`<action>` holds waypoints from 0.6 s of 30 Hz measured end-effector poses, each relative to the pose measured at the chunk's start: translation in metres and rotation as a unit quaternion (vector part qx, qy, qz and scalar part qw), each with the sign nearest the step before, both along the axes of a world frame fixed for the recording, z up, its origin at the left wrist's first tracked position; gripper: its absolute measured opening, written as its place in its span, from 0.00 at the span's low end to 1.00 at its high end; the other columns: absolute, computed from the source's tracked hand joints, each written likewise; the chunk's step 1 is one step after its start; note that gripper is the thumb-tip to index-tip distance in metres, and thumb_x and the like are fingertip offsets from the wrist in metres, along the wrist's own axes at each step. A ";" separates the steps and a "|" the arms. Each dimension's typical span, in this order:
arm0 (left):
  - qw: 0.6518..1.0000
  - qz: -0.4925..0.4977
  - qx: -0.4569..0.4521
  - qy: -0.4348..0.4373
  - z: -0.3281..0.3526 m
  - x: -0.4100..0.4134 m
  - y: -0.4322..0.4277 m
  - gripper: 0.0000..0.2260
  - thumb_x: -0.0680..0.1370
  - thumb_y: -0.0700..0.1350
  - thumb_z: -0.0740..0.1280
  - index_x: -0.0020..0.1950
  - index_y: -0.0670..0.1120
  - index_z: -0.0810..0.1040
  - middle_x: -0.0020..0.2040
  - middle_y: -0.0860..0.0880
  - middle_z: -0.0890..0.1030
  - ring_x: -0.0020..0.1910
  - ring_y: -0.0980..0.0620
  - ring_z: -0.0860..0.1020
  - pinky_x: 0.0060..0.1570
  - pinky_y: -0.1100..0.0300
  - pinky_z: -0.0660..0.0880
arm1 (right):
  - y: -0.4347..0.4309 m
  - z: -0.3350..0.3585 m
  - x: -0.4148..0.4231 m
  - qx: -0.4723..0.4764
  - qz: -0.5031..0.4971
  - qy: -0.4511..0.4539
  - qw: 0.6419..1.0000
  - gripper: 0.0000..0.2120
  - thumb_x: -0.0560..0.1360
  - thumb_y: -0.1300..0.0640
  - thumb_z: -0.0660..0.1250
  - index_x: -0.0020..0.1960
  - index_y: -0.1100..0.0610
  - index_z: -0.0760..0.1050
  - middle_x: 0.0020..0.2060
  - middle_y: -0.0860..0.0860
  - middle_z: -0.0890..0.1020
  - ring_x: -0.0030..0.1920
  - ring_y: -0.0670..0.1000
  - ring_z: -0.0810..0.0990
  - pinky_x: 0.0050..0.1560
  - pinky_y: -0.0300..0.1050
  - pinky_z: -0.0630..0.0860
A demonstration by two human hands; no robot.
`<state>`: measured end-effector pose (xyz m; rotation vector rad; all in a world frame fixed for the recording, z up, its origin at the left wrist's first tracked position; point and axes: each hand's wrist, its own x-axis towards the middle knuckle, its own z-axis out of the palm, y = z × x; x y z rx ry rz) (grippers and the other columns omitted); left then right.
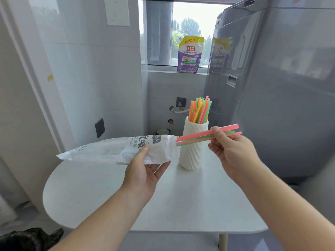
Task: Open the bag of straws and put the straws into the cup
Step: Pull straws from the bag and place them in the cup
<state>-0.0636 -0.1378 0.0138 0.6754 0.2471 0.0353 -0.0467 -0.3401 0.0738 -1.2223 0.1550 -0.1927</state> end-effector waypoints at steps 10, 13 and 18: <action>0.997 0.063 -0.042 0.019 -0.005 0.007 0.010 0.15 0.82 0.45 0.65 0.68 0.43 0.77 0.53 0.44 0.87 0.49 0.47 0.87 0.48 0.52 0.85 | -0.057 0.059 0.004 -0.144 -0.046 -0.097 0.984 0.06 0.76 0.58 0.72 0.43 0.61 0.81 0.35 0.53 0.78 0.32 0.45 0.79 0.36 0.35 0.80; 0.996 0.069 -0.042 0.022 -0.006 0.008 0.012 0.15 0.82 0.44 0.66 0.69 0.44 0.77 0.51 0.44 0.88 0.48 0.47 0.87 0.46 0.52 0.85 | -0.072 0.078 0.003 -0.171 -0.071 -0.124 0.975 0.07 0.76 0.57 0.73 0.44 0.60 0.81 0.35 0.52 0.78 0.33 0.46 0.78 0.38 0.36 0.80; 0.997 0.057 -0.039 0.024 -0.006 0.006 0.007 0.15 0.82 0.44 0.67 0.68 0.44 0.77 0.53 0.44 0.87 0.49 0.47 0.87 0.44 0.51 0.85 | -0.078 0.101 -0.002 -0.226 -0.125 -0.162 0.952 0.06 0.75 0.55 0.74 0.41 0.56 0.81 0.32 0.49 0.80 0.32 0.45 0.80 0.43 0.40 0.82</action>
